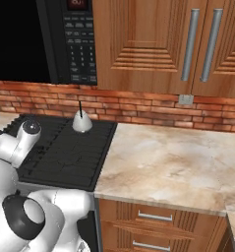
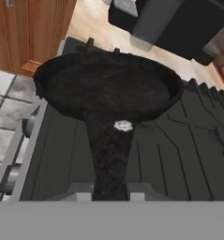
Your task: Pick the pan from the cabinet and place it on the stove. Then turn on the stove burner for the pan.
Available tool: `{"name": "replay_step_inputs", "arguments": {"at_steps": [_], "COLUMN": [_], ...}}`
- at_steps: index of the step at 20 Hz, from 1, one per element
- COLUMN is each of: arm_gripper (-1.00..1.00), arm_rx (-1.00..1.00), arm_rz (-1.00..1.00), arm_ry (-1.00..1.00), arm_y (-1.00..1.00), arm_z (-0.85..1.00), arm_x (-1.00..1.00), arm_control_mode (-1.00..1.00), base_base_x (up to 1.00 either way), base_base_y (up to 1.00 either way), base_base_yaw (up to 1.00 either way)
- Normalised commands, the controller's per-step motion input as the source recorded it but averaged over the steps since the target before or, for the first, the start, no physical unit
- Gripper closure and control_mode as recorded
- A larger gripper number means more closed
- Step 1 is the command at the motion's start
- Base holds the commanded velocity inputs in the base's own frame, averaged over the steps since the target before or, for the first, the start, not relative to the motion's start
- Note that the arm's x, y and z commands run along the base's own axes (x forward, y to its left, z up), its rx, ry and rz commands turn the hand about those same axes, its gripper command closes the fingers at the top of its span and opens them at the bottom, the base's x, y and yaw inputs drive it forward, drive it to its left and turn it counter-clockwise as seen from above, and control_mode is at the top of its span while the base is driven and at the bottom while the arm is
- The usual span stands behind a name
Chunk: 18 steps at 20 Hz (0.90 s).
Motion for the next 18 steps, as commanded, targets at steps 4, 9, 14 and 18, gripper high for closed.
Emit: {"name": "replay_step_inputs", "arguments": {"at_steps": [4,9,14,18], "arm_gripper": [1.0,1.0,1.0,1.0], "arm_rx": [0.0,0.0,0.0,0.0], "arm_rz": [-0.02,-0.02,0.0,0.0], "arm_ry": [0.07,0.06,0.05,0.01], "arm_y": [0.17,0.12,0.03,0.01], "arm_z": [-0.42,-0.4,-0.29,-0.22], "arm_x": [0.33,0.32,0.21,0.02], "arm_control_mode": [-1.0,-1.0,-1.0,-1.0], "base_base_x": [0.0,0.0,0.0,0.0], "base_base_y": [0.0,0.0,0.0,0.0], "base_base_yaw": [0.0,0.0,0.0,0.0]}}
